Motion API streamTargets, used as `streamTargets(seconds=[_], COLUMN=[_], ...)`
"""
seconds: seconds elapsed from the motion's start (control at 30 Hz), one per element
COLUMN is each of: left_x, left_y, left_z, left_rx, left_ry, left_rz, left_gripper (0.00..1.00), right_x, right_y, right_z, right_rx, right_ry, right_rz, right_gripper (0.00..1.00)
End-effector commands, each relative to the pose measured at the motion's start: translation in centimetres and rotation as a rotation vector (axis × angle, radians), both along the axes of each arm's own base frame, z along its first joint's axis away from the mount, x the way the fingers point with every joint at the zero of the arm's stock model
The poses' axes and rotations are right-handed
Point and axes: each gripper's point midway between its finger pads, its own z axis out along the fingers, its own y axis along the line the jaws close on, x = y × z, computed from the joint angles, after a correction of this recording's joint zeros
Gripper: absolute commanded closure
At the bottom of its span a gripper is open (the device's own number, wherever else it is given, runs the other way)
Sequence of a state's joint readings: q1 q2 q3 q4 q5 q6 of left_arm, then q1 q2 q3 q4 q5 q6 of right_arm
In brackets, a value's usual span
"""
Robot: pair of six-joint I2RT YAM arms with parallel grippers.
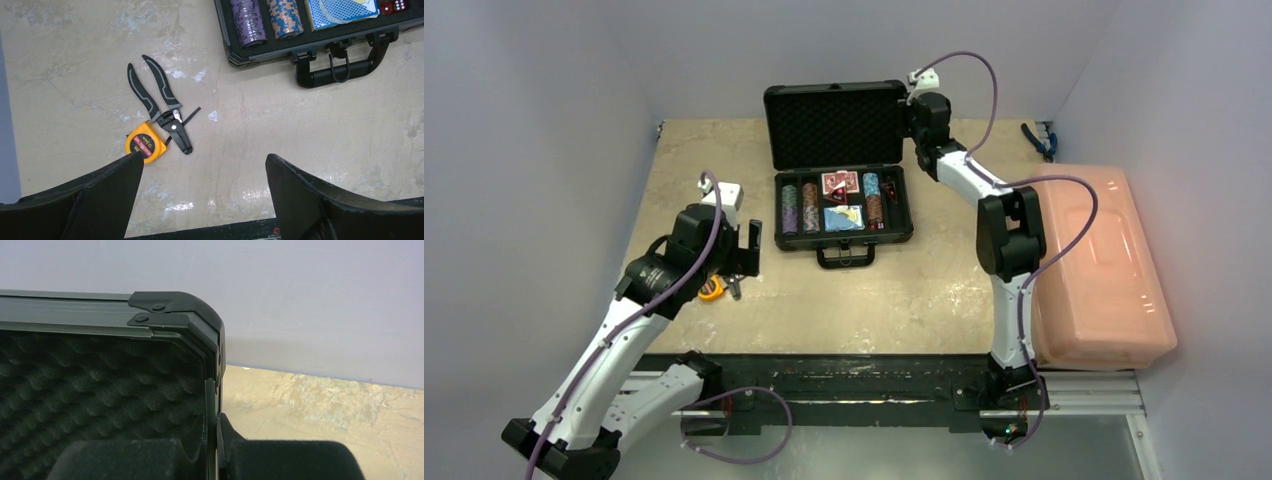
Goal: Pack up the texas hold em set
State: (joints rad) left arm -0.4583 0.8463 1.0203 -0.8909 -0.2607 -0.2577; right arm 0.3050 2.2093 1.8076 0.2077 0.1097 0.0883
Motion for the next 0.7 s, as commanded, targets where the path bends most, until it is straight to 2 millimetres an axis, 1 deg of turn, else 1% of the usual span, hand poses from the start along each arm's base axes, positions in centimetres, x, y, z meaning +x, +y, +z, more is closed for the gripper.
streamTargets(seconds=[0.0,0.13,0.23,0.37,0.5,0.67], left_x=[0.9,0.9,1.0,1.3,1.8,3.2], left_y=[0.4,0.6,0.5,0.4,-0.7,-2.5], left_z=[0.5,0.4,0.4,0.8,1.7,3.1], left_rx=[0.021,0.031,0.028,0.012,-0.043,-0.111], left_ry=[-0.034,-0.032,-0.031,-0.037,-0.051,-0.038], left_rz=[0.016,0.026,0.025,0.037,0.026,0.019], left_gripper=[0.08,0.08,0.08,0.09,0.09,0.08], right_x=[-2.9,-4.1,-4.9,-6.2,-7.1,-8.0], right_y=[2.3,2.6,2.8,2.5,2.3,2.3], right_z=[3.4,3.2,2.5,2.4,1.8,1.1], right_rx=[0.070,0.094,0.094,0.112,0.127,0.161], right_ry=[-0.065,-0.067,-0.051,-0.052,-0.037,-0.021], right_rz=[0.102,0.122,0.128,0.127,0.124,0.118], right_gripper=[1.00,1.00,1.00,1.00,1.00,1.00])
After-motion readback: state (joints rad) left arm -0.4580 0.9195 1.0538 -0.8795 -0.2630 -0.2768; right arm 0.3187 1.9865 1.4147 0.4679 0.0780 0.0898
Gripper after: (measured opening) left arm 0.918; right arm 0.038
